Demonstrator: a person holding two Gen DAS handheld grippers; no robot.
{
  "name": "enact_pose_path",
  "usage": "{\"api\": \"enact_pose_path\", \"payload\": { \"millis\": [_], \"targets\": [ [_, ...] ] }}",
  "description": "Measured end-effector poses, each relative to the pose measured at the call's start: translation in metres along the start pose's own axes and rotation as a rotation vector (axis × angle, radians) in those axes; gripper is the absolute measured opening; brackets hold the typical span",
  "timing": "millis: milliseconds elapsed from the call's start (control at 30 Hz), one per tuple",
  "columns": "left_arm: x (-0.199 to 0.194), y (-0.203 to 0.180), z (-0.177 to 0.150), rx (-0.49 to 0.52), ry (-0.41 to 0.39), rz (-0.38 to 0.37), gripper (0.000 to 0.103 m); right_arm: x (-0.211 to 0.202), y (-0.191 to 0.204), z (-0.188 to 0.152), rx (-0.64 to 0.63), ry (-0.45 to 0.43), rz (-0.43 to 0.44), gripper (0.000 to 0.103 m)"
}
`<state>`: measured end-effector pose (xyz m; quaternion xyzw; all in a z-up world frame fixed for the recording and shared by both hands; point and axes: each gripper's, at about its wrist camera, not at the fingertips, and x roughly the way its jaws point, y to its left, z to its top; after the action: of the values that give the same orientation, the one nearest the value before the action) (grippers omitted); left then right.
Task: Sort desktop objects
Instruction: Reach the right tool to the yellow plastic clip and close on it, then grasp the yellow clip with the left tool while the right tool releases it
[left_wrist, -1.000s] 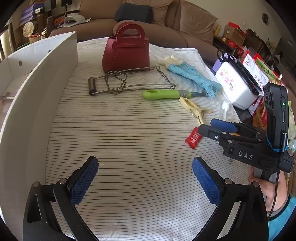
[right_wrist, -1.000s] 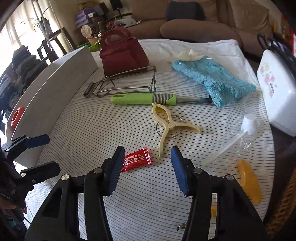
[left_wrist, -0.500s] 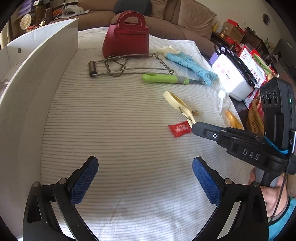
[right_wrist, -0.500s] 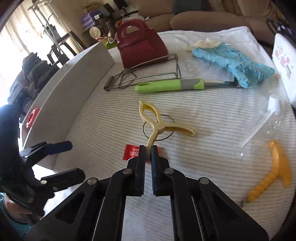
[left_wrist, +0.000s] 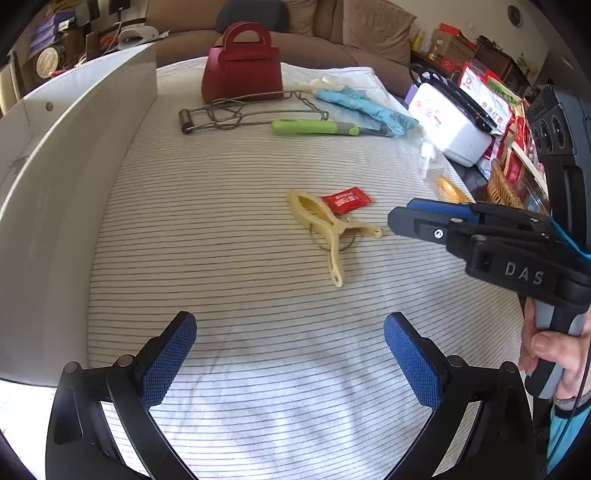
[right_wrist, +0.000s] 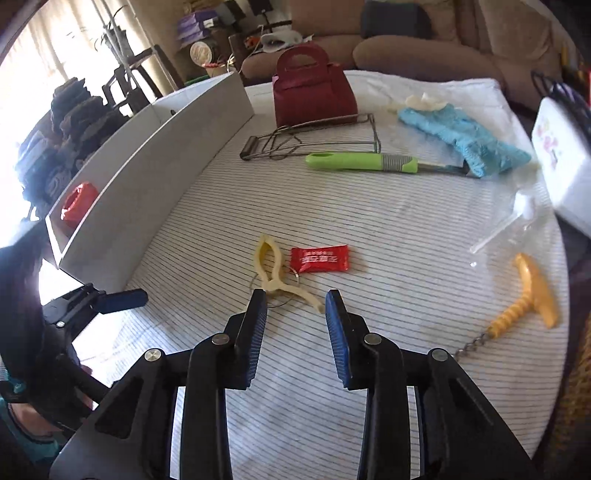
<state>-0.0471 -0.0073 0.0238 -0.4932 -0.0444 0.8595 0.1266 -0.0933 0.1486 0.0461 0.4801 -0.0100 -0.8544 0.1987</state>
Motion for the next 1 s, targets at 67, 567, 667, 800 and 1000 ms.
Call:
{"api": "enact_pose_path", "payload": {
  "millis": [67,567,667,800,1000],
  "targets": [
    [0.005,-0.006,0.004,-0.002,-0.011,0.001,0.102,0.003,-0.001,-0.001,-0.042,0.006,-0.019,0.032],
    [0.029,-0.014,0.019,0.035,-0.007,0.041,0.036,0.033,-0.001,-0.010,-0.115,0.036,-0.025,0.021],
    [0.029,-0.002,0.019,-0.010,0.001,-0.008,0.014,0.034,0.004,-0.012,-0.105,0.045,0.005,0.006],
    [0.029,0.015,0.020,-0.070,0.006,-0.080,0.009,0.035,0.015,-0.013,-0.113,0.051,0.007,0.006],
    [0.025,0.019,0.021,-0.066,-0.011,-0.068,0.041,0.029,0.017,-0.010,-0.095,0.038,0.024,0.006]
  ]
}}
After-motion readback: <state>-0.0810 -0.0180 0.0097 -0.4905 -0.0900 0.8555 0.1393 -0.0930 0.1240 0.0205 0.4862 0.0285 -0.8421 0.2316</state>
